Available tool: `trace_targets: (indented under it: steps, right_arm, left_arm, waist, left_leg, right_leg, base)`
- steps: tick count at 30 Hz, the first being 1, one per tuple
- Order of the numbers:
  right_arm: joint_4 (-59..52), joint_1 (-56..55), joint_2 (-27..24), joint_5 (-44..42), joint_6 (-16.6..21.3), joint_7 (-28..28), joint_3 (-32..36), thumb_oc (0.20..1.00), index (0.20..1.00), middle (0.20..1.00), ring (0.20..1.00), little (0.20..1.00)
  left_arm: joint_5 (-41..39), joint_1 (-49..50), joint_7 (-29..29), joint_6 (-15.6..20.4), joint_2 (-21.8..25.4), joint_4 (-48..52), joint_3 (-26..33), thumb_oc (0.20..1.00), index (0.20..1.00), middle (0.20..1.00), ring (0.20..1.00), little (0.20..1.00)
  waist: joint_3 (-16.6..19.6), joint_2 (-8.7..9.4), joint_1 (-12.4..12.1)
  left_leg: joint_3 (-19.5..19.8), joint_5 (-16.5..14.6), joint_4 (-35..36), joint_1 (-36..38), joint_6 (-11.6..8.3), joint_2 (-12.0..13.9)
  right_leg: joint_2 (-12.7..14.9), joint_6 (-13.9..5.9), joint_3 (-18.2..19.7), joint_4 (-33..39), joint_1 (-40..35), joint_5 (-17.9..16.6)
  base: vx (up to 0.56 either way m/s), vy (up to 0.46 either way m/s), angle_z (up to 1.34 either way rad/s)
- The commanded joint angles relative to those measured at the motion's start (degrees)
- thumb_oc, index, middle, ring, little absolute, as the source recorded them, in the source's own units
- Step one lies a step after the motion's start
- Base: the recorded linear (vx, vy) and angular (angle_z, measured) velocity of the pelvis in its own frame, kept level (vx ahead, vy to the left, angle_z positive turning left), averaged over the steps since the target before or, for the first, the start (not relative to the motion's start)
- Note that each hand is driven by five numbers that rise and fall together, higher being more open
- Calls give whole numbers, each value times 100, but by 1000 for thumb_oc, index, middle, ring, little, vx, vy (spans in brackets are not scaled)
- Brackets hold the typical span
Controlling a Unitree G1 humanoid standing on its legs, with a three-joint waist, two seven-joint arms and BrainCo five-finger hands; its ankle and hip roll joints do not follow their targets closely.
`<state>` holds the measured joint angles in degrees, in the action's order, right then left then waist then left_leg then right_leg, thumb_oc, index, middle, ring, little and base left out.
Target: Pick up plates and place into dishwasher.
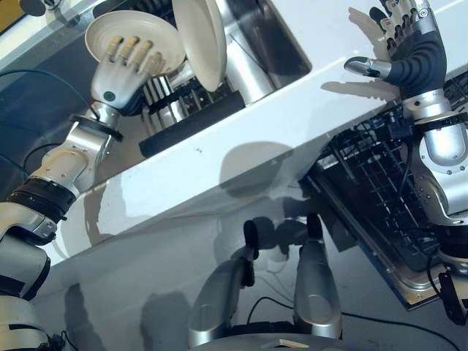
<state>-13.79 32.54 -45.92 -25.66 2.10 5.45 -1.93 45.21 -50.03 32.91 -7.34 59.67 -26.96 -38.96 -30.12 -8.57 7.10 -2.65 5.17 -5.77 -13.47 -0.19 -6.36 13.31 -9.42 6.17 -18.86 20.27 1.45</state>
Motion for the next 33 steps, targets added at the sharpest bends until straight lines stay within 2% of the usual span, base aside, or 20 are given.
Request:
trace_targets:
  steps: [1,6,11,16,22,28,33]
  right_arm:
    - [244,-591,-216,81,-271,41,214,1000,1000,1000,1000,1000]
    - [334,-304,-264,185,-402,149,30,1000,1000,1000,1000,1000]
    - [438,19,-333,158,-368,270,-159,1000,1000,1000,1000,1000]
    - [342,253,-225,319,-443,417,-350,1000,1000,1000,1000,1000]
    - [238,197,-304,349,-436,457,-343,1000,1000,1000,1000,1000]
    - [220,110,-329,318,-407,412,-274,1000,1000,1000,1000,1000]
    - [124,-126,-175,362,-304,424,-220,1000,1000,1000,1000,1000]
  left_arm:
    - [-265,-100,558,-804,59,-554,782,1000,1000,1000,1000,1000]
    - [-454,-369,1115,-1746,-378,-1047,792,1000,1000,1000,1000,1000]
    - [-760,-775,1590,-2344,-783,-1376,788,1000,1000,1000,1000,1000]
    - [-611,-1215,1437,-2511,-1183,-1576,697,1000,1000,1000,1000,1000]
    - [-673,-1309,1479,-2464,-1283,-1800,609,1000,1000,1000,1000,1000]
    - [-632,-1259,1690,-2020,-1329,-2040,675,1000,1000,1000,1000,1000]
    - [-657,-1135,1764,-1905,-1227,-1954,759,1000,1000,1000,1000,1000]
  waist:
    - [33,-125,28]
    - [32,-96,103]
    - [32,-56,170]
    - [32,-27,229]
    - [32,-20,333]
    - [32,-19,363]
    - [32,39,352]
  left_leg:
    - [27,-275,-775,-149,-280,-105]
    - [52,-225,-849,-453,-296,-125]
    - [52,-143,-937,-934,-290,-148]
    - [35,-34,-860,-1178,-287,-174]
    - [-14,-25,-777,-1173,-289,-170]
    - [-27,-27,-684,-1087,-304,-160]
    - [-55,-41,-657,-1050,-293,-99]
  right_leg:
    - [69,71,180,829,197,-1259]
    - [-10,82,228,696,661,-1321]
    - [-86,80,247,609,1277,-1434]
    - [-164,92,255,633,1589,-1533]
    - [-219,85,346,691,1670,-1592]
    - [-231,69,368,751,1644,-1615]
    - [-265,77,319,720,1611,-1591]
  base:
    - [-6,42,0]
    - [-24,60,-3]
    - [-102,33,1]
    - [-94,17,3]
    - [-8,12,-7]
    - [-4,-5,-4]
    - [-16,-64,-7]
